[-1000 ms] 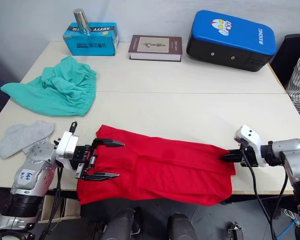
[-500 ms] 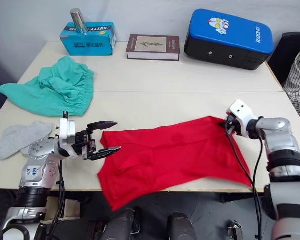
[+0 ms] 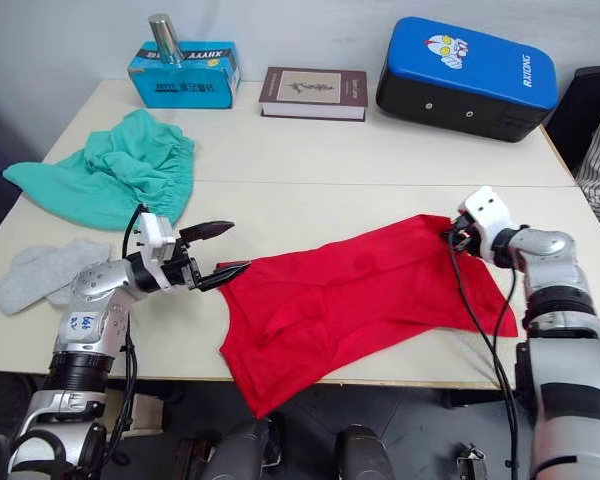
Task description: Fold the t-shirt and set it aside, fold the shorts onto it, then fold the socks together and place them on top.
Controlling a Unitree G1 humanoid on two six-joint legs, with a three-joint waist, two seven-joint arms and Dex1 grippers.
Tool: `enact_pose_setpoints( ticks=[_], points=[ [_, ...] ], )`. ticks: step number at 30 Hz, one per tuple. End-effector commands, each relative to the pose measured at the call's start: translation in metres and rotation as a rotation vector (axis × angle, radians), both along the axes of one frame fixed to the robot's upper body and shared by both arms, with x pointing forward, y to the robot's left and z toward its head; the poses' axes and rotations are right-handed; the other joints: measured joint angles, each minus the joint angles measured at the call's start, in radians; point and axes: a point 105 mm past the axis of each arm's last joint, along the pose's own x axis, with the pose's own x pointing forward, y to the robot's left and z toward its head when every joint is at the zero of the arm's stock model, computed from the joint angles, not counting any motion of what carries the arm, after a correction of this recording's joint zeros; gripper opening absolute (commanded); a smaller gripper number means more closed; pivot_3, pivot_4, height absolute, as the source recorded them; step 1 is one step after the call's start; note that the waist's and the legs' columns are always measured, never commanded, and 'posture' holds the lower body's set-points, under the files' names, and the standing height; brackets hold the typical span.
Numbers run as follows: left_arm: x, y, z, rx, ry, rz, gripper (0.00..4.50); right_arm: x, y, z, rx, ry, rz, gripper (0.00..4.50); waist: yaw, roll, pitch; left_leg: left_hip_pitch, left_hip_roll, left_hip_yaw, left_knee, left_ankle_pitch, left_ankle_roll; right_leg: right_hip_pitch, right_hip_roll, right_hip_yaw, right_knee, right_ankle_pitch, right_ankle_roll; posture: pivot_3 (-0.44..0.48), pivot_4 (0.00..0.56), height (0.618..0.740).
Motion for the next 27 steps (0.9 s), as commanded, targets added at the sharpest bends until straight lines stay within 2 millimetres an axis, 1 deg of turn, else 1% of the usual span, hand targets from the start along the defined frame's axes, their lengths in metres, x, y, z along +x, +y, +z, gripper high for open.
enact_pose_setpoints(
  ticks=[1, 3, 5, 7, 11, 14, 16, 19, 22, 24, 27],
  points=[
    [0.001, -0.003, 0.006, 0.040, -0.007, -0.027, 4.50, -0.026, -0.024, 0.020, 0.057, 0.008, 0.010, 3.14, 0.002, 0.000, 0.000, 0.000, 0.000, 0.000, 0.000, 0.000, 0.000, 0.000, 0.000, 0.000, 0.000, 0.000, 0.000, 0.000, 0.150, 0.740],
    [0.000, -0.003, 0.004, 0.071, 0.005, -0.049, 4.50, -0.046, -0.036, 0.027, 0.124, 0.047, -0.009, 3.83, 0.002, 0.000, 0.000, -0.001, 0.000, -0.001, 0.000, 0.000, 0.000, 0.000, 0.000, -0.002, 0.000, 0.000, 0.000, 0.000, 0.150, 0.740],
    [0.004, -0.001, 0.000, 0.111, 0.012, -0.053, 4.50, -0.072, -0.041, 0.030, 0.227, 0.118, -0.018, 4.46, 0.006, 0.001, 0.001, -0.002, 0.000, -0.002, 0.000, 0.000, 0.000, 0.000, 0.000, -0.003, 0.000, 0.000, 0.000, 0.000, 0.150, 0.740],
    [0.008, 0.002, -0.004, 0.147, 0.027, -0.054, 4.50, -0.102, -0.039, 0.031, 0.312, 0.216, -0.026, 4.46, 0.010, 0.002, 0.001, -0.002, 0.000, -0.002, 0.000, 0.000, 0.000, 0.000, 0.001, -0.004, 0.000, 0.000, 0.000, 0.000, 0.150, 0.740],
    [0.017, 0.001, -0.008, 0.182, 0.054, -0.065, 4.50, -0.150, -0.028, 0.028, 0.510, 0.379, -0.118, 4.46, 0.005, 0.002, 0.001, -0.002, 0.001, -0.001, -0.001, -0.001, 0.000, 0.000, 0.001, -0.004, -0.004, 0.000, 0.000, 0.000, 0.150, 0.740],
    [0.023, -0.003, -0.008, 0.190, 0.063, -0.080, 4.50, -0.185, -0.019, 0.016, 0.608, 0.502, -0.201, 4.46, 0.005, 0.001, 0.001, -0.003, 0.001, -0.002, -0.002, -0.004, 0.006, 0.000, 0.000, -0.003, -0.006, 0.000, 0.000, 0.000, 0.150, 0.740],
    [0.026, -0.005, -0.009, 0.196, 0.069, -0.089, 4.50, -0.201, -0.015, 0.005, 0.623, 0.555, -0.254, 4.46, 0.006, 0.001, 0.001, -0.003, 0.001, -0.002, -0.002, -0.005, 0.006, 0.000, 0.000, -0.002, -0.007, 0.000, 0.000, 0.000, 0.150, 0.740],
    [0.029, -0.009, -0.012, 0.211, 0.076, -0.102, 4.50, -0.214, -0.011, -0.016, 0.599, 0.577, -0.306, 4.46, 0.008, 0.001, 0.001, -0.003, 0.001, -0.002, -0.003, -0.006, 0.006, -0.001, 0.001, -0.001, -0.009, 0.000, 0.000, 0.000, 0.150, 0.740],
    [0.031, -0.013, -0.014, 0.217, 0.086, -0.119, 4.50, -0.214, -0.003, -0.033, 0.585, 0.563, -0.313, 4.46, 0.008, 0.001, 0.001, -0.004, 0.000, -0.001, -0.004, -0.005, 0.005, -0.001, 0.000, -0.001, -0.009, 0.000, 0.000, 0.000, 0.150, 0.740],
    [0.033, -0.015, -0.017, 0.221, 0.112, -0.126, 4.50, -0.211, 0.001, -0.040, 0.634, 0.550, -0.337, 4.46, 0.006, 0.001, 0.001, -0.004, 0.000, -0.001, -0.003, -0.004, 0.003, -0.001, 0.001, -0.001, -0.009, 0.000, 0.000, 0.000, 0.150, 0.740],
    [0.037, -0.016, -0.022, 0.241, 0.155, -0.124, 4.50, -0.203, 0.009, -0.050, 0.767, 0.536, -0.383, 4.46, 0.003, 0.000, 0.001, -0.003, 0.000, -0.001, -0.003, -0.003, 0.001, -0.001, 0.001, 0.000, -0.006, 0.000, 0.000, 0.000, 0.150, 0.740]
  ],
)
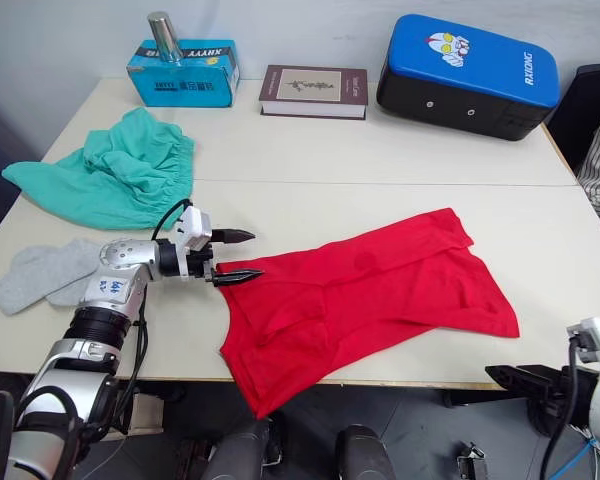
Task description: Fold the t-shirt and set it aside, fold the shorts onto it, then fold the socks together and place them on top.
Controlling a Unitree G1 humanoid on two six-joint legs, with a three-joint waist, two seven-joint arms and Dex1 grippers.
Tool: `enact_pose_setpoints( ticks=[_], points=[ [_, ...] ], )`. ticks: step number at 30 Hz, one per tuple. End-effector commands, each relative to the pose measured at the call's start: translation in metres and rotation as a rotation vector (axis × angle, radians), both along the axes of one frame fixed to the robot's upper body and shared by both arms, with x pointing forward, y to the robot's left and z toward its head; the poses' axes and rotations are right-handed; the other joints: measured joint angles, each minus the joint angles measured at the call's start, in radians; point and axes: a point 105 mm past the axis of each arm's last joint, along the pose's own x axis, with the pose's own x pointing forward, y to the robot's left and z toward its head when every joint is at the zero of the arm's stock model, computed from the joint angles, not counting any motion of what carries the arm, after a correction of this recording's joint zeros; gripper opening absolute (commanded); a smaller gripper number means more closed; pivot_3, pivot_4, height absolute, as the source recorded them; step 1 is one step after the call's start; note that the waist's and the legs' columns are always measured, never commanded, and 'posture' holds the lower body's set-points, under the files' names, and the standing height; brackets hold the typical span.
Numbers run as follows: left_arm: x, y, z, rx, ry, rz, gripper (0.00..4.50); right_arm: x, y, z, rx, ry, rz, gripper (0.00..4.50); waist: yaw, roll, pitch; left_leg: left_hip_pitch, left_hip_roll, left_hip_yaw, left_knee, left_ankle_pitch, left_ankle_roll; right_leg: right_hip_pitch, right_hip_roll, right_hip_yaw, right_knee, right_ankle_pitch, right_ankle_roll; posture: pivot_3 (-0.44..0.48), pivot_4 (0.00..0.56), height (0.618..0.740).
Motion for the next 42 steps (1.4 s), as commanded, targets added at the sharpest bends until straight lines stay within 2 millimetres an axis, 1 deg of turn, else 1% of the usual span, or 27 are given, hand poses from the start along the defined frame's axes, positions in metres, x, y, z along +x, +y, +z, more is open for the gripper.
enact_pose_setpoints(
  ticks=[1, 4, 8, 10, 12, 14, 18, 22, 24, 27, 28, 30, 32, 35, 36, 38, 39, 40, 42],
  points=[
    [0.005, -0.002, 0.000, 0.026, 0.025, -0.005, 4.50, 0.010, 0.008, -0.002, 0.088, -0.026, -0.080, 4.46, -0.005, 0.000, 0.000, 0.000, 0.000, 0.000, 0.000, 0.001, -0.001, 0.000, 0.000, 0.000, 0.001, 0.000, 0.000, 0.000, 0.150, 0.740],
    [0.006, -0.003, -0.002, 0.042, 0.050, -0.014, 4.50, 0.020, 0.010, -0.004, 0.108, -0.049, -0.129, 4.46, -0.009, -0.002, -0.001, 0.001, 0.000, 0.000, 0.000, 0.002, -0.002, 0.000, 0.000, 0.001, 0.001, 0.000, 0.000, 0.000, 0.150, 0.740],
    [0.005, -0.006, -0.002, 0.039, 0.047, -0.022, 4.50, 0.040, 0.008, -0.007, 0.064, -0.090, -0.178, 4.46, -0.011, -0.004, -0.002, 0.001, 0.001, 0.000, 0.000, 0.002, -0.002, -0.001, 0.000, 0.002, 0.001, 0.000, 0.000, 0.000, 0.150, 0.740],
    [0.004, -0.006, -0.003, 0.039, 0.049, -0.026, 4.50, 0.049, 0.007, -0.003, 0.060, -0.129, -0.188, 4.46, -0.009, -0.004, -0.002, 0.001, 0.000, 0.000, 0.000, 0.002, -0.002, -0.001, 0.000, 0.002, 0.001, 0.000, 0.000, 0.000, 0.150, 0.740],
    [0.003, -0.006, -0.004, 0.039, 0.051, -0.028, 4.50, 0.057, 0.006, 0.001, 0.053, -0.167, -0.200, 4.46, -0.007, -0.004, -0.002, 0.001, 0.000, 0.000, 0.000, 0.002, -0.001, -0.001, 0.000, 0.002, 0.002, 0.000, 0.000, 0.000, 0.150, 0.740],
    [0.002, -0.005, -0.005, 0.037, 0.051, -0.025, 4.50, 0.064, 0.006, 0.010, 0.054, -0.218, -0.204, 4.46, -0.006, -0.004, -0.002, 0.001, 0.000, 0.000, 0.000, 0.002, -0.001, -0.001, 0.000, 0.002, 0.002, 0.000, 0.000, 0.000, 0.150, 0.740],
    [0.001, -0.003, -0.006, 0.037, 0.054, -0.019, 4.50, 0.075, 0.010, 0.027, 0.062, -0.287, -0.178, 4.46, -0.006, -0.004, -0.002, 0.000, 0.000, 0.000, 0.000, 0.002, -0.001, -0.003, 0.000, 0.002, 0.005, 0.000, 0.000, 0.000, 0.150, 0.740],
    [-0.001, -0.001, -0.008, 0.040, 0.058, -0.017, 4.50, 0.084, 0.021, 0.043, 0.008, -0.321, -0.092, 4.46, -0.007, -0.004, -0.002, 0.000, 0.000, 0.001, -0.001, 0.002, -0.002, -0.006, 0.000, 0.002, 0.008, 0.000, 0.000, 0.000, 0.150, 0.740],
    [-0.002, -0.002, -0.010, 0.039, 0.061, -0.017, 4.50, 0.092, 0.031, 0.053, 0.036, -0.342, -0.061, 4.46, -0.008, -0.004, -0.002, 0.000, 0.000, 0.001, 0.000, 0.002, -0.002, -0.007, 0.000, 0.002, 0.009, 0.000, 0.000, 0.000, 0.150, 0.740],
    [-0.003, -0.003, -0.012, 0.037, 0.063, -0.018, 4.50, 0.097, 0.043, 0.056, 0.063, -0.347, -0.014, 4.46, -0.007, -0.004, -0.002, -0.001, 0.000, 0.000, -0.001, 0.003, -0.003, -0.007, 0.000, 0.002, 0.010, 0.000, 0.000, 0.000, 0.150, 0.740],
    [-0.003, -0.004, -0.012, 0.035, 0.064, -0.019, 4.50, 0.097, 0.044, 0.055, 0.064, -0.346, -0.011, 4.46, -0.006, -0.004, -0.002, -0.001, 0.000, 0.000, -0.001, 0.003, -0.003, -0.007, 0.000, 0.002, 0.010, 0.000, 0.000, 0.000, 0.150, 0.740],
    [-0.003, -0.005, -0.012, 0.034, 0.064, -0.020, 4.50, 0.097, 0.039, 0.052, 0.049, -0.340, -0.027, 4.46, -0.002, -0.004, -0.002, -0.001, 0.000, 0.000, -0.001, 0.003, -0.003, -0.007, 0.000, 0.002, 0.009, 0.000, 0.000, 0.000, 0.150, 0.740],
    [-0.003, -0.004, -0.013, 0.034, 0.063, -0.019, 4.50, 0.091, 0.026, 0.057, 0.051, -0.364, -0.066, 4.46, 0.002, -0.004, -0.002, -0.002, -0.001, 0.000, -0.001, 0.003, -0.003, -0.007, -0.001, 0.002, 0.009, 0.000, 0.000, 0.000, 0.150, 0.740],
    [-0.004, -0.001, -0.014, 0.035, 0.061, -0.014, 4.50, 0.074, 0.006, 0.058, 0.045, -0.350, -0.122, 4.46, 0.012, -0.004, -0.002, -0.002, -0.001, 0.000, 0.000, 0.003, -0.002, -0.007, -0.001, 0.002, 0.008, 0.000, 0.000, 0.000, 0.150, 0.740],
    [-0.004, 0.000, -0.014, 0.035, 0.060, -0.011, 4.50, 0.066, 0.001, 0.056, 0.043, -0.329, -0.131, 4.46, 0.014, -0.004, -0.002, -0.002, -0.001, 0.000, 0.000, 0.002, -0.002, -0.007, -0.001, 0.002, 0.008, 0.000, 0.000, 0.000, 0.150, 0.740],
    [-0.004, 0.001, -0.014, 0.036, 0.060, -0.007, 4.50, 0.059, -0.002, 0.053, 0.044, -0.306, -0.138, 4.46, 0.017, -0.004, -0.002, -0.002, -0.001, 0.000, -0.001, 0.002, -0.002, -0.007, -0.001, 0.002, 0.008, 0.000, 0.000, 0.000, 0.150, 0.740],
    [-0.004, 0.002, -0.014, 0.037, 0.060, -0.005, 4.50, 0.053, -0.005, 0.050, 0.044, -0.288, -0.144, 4.46, 0.017, -0.004, -0.002, -0.002, -0.001, 0.000, -0.001, 0.003, -0.002, -0.007, 0.000, 0.002, 0.008, 0.000, 0.000, 0.000, 0.150, 0.740],
    [-0.004, 0.003, -0.014, 0.036, 0.060, -0.002, 4.50, 0.044, -0.010, 0.043, 0.044, -0.253, -0.161, 4.46, 0.017, -0.004, -0.002, -0.002, -0.001, 0.000, 0.000, 0.003, -0.002, -0.007, 0.000, 0.001, 0.008, 0.000, 0.000, 0.000, 0.150, 0.740],
    [-0.002, 0.004, -0.013, 0.037, 0.059, 0.005, 4.50, 0.034, -0.017, 0.029, 0.022, -0.202, -0.192, 4.46, 0.017, -0.004, -0.002, -0.002, 0.000, -0.001, -0.001, 0.003, -0.002, -0.007, 0.000, 0.001, 0.008, 0.000, 0.000, 0.000, 0.150, 0.740]
  ],
)
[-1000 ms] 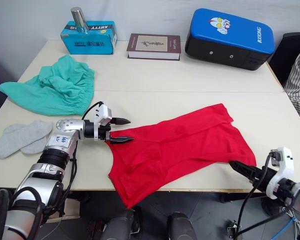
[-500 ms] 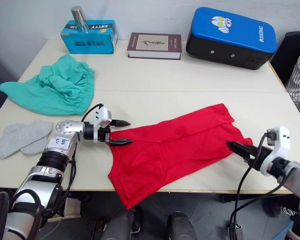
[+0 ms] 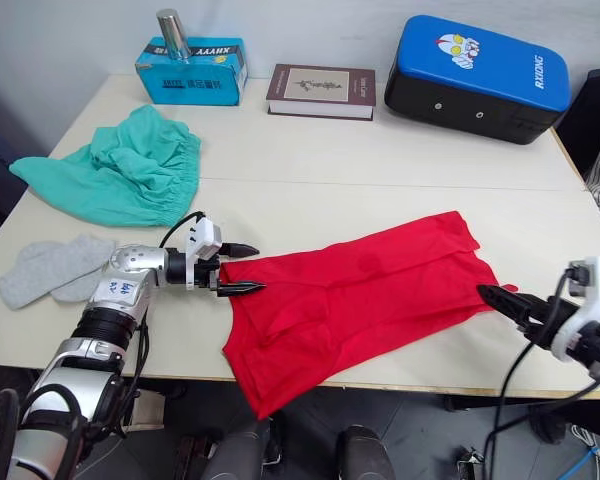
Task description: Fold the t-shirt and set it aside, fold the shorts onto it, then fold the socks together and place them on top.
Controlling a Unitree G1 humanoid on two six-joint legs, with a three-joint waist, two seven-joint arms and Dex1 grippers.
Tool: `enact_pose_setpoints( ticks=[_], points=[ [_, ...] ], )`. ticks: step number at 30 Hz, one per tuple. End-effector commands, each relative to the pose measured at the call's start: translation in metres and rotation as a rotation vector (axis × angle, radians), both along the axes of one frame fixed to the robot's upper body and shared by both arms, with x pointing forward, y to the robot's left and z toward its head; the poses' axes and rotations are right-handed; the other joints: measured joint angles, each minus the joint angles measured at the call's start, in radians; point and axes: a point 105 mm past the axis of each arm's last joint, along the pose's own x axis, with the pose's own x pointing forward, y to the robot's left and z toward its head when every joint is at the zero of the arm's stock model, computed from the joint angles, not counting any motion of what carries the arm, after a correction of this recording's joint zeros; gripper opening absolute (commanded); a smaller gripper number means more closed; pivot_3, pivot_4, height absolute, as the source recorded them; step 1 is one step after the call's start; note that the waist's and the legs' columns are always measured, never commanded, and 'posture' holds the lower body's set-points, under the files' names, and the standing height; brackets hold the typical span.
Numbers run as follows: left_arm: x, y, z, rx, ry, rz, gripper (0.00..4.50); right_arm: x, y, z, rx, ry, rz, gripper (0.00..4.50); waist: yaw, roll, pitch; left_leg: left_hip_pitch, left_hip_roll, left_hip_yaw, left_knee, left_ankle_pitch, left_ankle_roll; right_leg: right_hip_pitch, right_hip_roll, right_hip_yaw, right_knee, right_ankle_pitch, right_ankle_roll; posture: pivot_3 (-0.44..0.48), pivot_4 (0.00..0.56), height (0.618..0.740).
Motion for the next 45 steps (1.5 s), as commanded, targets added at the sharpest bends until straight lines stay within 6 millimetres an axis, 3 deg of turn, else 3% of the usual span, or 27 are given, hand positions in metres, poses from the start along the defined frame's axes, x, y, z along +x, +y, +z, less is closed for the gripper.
enact_pose_setpoints(
  ticks=[1, 7, 13, 18, 21, 32, 34, 41, 45],
  points=[
    [0.004, 0.004, 0.010, -0.004, -0.035, 0.012, 4.50, -0.014, -0.011, -0.009, -0.041, 0.035, -0.036, 4.46, 0.000, 0.000, 0.000, 0.000, 0.000, 0.000, 0.000, 0.000, 0.000, 0.000, 0.000, 0.000, 0.000, 0.000, 0.000, 0.000, 0.150, 0.740],
    [0.011, 0.006, 0.007, 0.038, -0.014, 0.034, 4.50, 0.000, -0.010, -0.039, -0.253, 0.079, 0.000, 4.46, -0.019, -0.002, -0.001, 0.000, 0.000, 0.003, 0.000, -0.002, 0.008, 0.001, -0.001, 0.002, -0.002, 0.000, 0.000, 0.000, 0.150, 0.740],
    [0.005, -0.003, -0.001, 0.049, 0.070, -0.026, 4.50, 0.029, 0.014, -0.043, -0.225, 0.019, 0.069, 4.46, -0.030, -0.006, -0.002, 0.002, 0.000, 0.003, 0.000, 0.001, 0.003, 0.001, 0.000, 0.002, -0.002, 0.000, 0.000, 0.000, 0.150, 0.740],
    [0.003, -0.009, -0.005, 0.052, 0.101, -0.048, 4.50, 0.044, 0.018, -0.045, -0.229, -0.001, 0.072, 4.46, -0.027, -0.008, -0.004, 0.002, 0.000, 0.003, 0.000, 0.002, 0.001, 0.001, 0.000, 0.001, -0.001, 0.000, 0.000, 0.000, 0.150, 0.740],
    [0.003, -0.010, -0.006, 0.052, 0.107, -0.049, 3.89, 0.048, 0.020, -0.045, -0.245, -0.013, 0.087, 3.82, -0.025, -0.009, -0.005, 0.003, 0.000, 0.002, 0.001, 0.002, 0.001, 0.002, -0.001, 0.001, -0.001, 0.000, 0.000, 0.000, 0.150, 0.740],
    [-0.003, -0.003, -0.014, 0.033, 0.131, -0.028, 0.51, 0.064, 0.014, -0.036, -0.303, -0.084, 0.109, 0.03, -0.027, -0.009, -0.005, 0.003, 0.000, 0.002, 0.000, 0.002, 0.001, 0.002, 0.000, 0.001, -0.001, 0.000, 0.000, 0.000, 0.150, 0.740],
    [-0.005, 0.000, -0.013, 0.010, 0.130, -0.008, 0.02, 0.069, 0.012, -0.033, -0.312, -0.096, 0.112, 0.00, -0.028, -0.009, -0.005, 0.003, 0.000, 0.002, 0.000, 0.002, 0.001, 0.002, 0.000, 0.001, -0.001, 0.000, 0.000, 0.000, 0.150, 0.740],
    [-0.020, 0.005, -0.007, -0.081, 0.083, 0.119, 0.02, 0.101, -0.003, -0.015, -0.417, -0.180, 0.058, 0.00, -0.030, -0.007, -0.004, 0.003, 0.000, 0.002, 0.000, 0.002, 0.001, 0.002, -0.001, 0.001, 0.000, 0.000, 0.000, 0.000, 0.150, 0.740],
    [-0.034, 0.009, 0.001, -0.184, -0.013, 0.326, 0.02, 0.143, 0.003, 0.000, -0.508, -0.264, -0.024, 0.00, -0.039, -0.004, -0.003, 0.003, 0.000, 0.003, 0.001, 0.002, 0.001, 0.002, -0.001, 0.002, 0.000, 0.000, 0.000, 0.000, 0.150, 0.740]
  ],
)
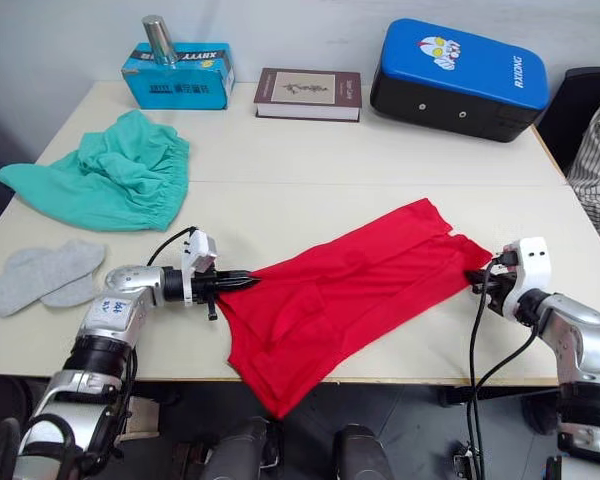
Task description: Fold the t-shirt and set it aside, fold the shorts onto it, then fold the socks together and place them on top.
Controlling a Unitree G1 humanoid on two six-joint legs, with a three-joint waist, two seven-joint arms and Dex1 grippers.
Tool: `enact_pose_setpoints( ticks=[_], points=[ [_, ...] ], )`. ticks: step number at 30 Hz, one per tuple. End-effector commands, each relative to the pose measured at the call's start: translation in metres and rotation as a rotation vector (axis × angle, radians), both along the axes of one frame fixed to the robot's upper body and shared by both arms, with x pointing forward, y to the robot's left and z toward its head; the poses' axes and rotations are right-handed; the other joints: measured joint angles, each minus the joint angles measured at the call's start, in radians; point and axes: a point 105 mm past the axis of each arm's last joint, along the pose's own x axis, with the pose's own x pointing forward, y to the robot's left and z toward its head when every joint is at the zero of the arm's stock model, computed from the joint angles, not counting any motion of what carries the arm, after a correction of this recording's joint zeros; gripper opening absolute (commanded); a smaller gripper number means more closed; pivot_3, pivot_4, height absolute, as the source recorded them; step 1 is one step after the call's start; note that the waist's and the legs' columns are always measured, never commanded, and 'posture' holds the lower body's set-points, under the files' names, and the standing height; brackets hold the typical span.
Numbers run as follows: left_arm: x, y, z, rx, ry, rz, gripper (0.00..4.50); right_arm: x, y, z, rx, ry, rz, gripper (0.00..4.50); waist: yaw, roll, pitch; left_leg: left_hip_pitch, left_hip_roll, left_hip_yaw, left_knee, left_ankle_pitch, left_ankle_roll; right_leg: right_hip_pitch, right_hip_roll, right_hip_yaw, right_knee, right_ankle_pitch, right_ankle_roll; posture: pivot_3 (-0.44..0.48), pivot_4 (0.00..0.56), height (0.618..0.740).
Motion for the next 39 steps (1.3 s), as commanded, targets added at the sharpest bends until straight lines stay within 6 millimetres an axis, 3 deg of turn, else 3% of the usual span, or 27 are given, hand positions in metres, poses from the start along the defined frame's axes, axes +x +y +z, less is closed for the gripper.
enact_pose_setpoints(
  ticks=[1, 6, 9, 10, 12, 17, 20, 23, 26, 30, 35, 39],
  points=[
    [-0.012, 0.000, 0.016, -0.094, -0.078, 0.157, 0.02, 0.026, 0.000, 0.017, -0.100, -0.098, -0.059, 0.00, -0.003, 0.001, 0.001, 0.000, 0.000, 0.000, 0.000, 0.000, 0.000, 0.000, 0.000, 0.000, 0.000, 0.000, 0.000, 0.000, 0.150, 0.740],
    [-0.039, -0.007, 0.009, -0.113, -0.062, 0.230, 0.02, 0.045, 0.015, 0.017, -0.122, -0.112, -0.018, 0.00, 0.012, 0.001, 0.001, -0.001, 0.000, -0.002, 0.000, 0.001, -0.001, 0.000, 0.001, -0.001, 0.001, 0.000, 0.000, 0.000, 0.150, 0.740],
    [-0.045, -0.004, 0.004, -0.117, -0.022, 0.273, 0.02, 0.046, 0.022, 0.019, -0.072, -0.097, 0.025, 0.00, 0.014, 0.002, 0.001, -0.001, 0.000, -0.002, 0.000, 0.001, 0.000, 0.001, 0.001, -0.001, 0.000, 0.000, 0.000, 0.000, 0.150, 0.740],
    [-0.047, -0.002, 0.004, -0.113, -0.013, 0.265, 0.49, 0.043, 0.025, 0.020, -0.058, -0.086, 0.056, 0.19, 0.014, 0.002, 0.001, -0.001, 0.000, -0.002, 0.001, 0.001, 0.000, 0.001, 0.001, -0.001, -0.001, 0.000, 0.000, 0.000, 0.150, 0.740],
    [-0.047, 0.002, 0.009, -0.117, -0.008, 0.248, 0.91, 0.036, 0.023, 0.025, -0.063, -0.072, 0.093, 0.61, 0.015, 0.002, 0.001, -0.001, 0.000, -0.002, 0.001, 0.001, 0.000, 0.002, 0.001, -0.001, -0.001, 0.000, 0.000, 0.000, 0.150, 0.740],
    [-0.049, 0.011, 0.026, -0.137, 0.051, 0.112, 2.53, 0.004, 0.027, 0.034, 0.008, 0.017, 0.210, 2.42, 0.016, 0.003, 0.002, -0.002, 0.000, -0.003, 0.000, 0.000, 0.000, 0.002, 0.001, -0.001, -0.002, 0.000, 0.000, 0.000, 0.150, 0.740],
    [-0.033, 0.017, 0.049, -0.120, 0.104, -0.008, 3.47, -0.046, 0.048, 0.041, 0.113, 0.137, 0.390, 3.49, 0.027, 0.007, 0.004, -0.002, 0.000, -0.004, -0.001, 0.000, 0.000, 0.002, 0.001, -0.001, -0.002, 0.000, 0.000, 0.000, 0.150, 0.740],
    [-0.011, 0.006, 0.062, -0.086, 0.116, -0.076, 4.39, -0.084, 0.076, 0.038, 0.215, 0.245, 0.509, 4.48, 0.035, 0.008, 0.004, -0.002, 0.000, -0.004, -0.002, 0.000, -0.001, 0.002, 0.002, -0.001, -0.004, -0.001, -0.001, 0.000, 0.150, 0.740],
    [0.021, -0.018, 0.061, -0.033, 0.119, -0.090, 4.45, -0.120, 0.115, 0.021, 0.296, 0.351, 0.636, 4.50, 0.040, 0.006, 0.003, -0.002, 0.000, -0.003, -0.002, -0.001, 0.001, 0.004, 0.002, -0.001, -0.007, -0.001, -0.001, 0.000, 0.150, 0.740],
    [0.048, -0.052, 0.057, -0.015, 0.122, -0.130, 4.45, -0.140, 0.149, -0.004, 0.350, 0.401, 0.627, 4.50, 0.038, 0.005, 0.004, -0.003, -0.001, -0.003, -0.001, -0.001, 0.001, 0.003, 0.001, -0.001, -0.007, -0.001, -0.001, 0.000, 0.150, 0.740],
    [0.072, -0.091, 0.045, 0.030, 0.140, -0.117, 4.45, -0.150, 0.168, -0.022, 0.346, 0.477, 0.615, 4.50, 0.038, 0.000, 0.005, -0.006, -0.001, -0.001, 0.000, 0.000, 0.000, -0.005, 0.001, 0.000, -0.003, 0.000, -0.001, 0.000, 0.150, 0.740],
    [0.075, -0.114, 0.038, 0.044, 0.185, -0.118, 4.45, -0.160, 0.179, -0.027, 0.356, 0.526, 0.650, 4.50, 0.035, -0.002, 0.005, -0.008, -0.001, -0.001, -0.001, 0.000, -0.001, -0.008, 0.001, 0.000, 0.000, 0.000, -0.001, 0.000, 0.150, 0.740]
  ],
)
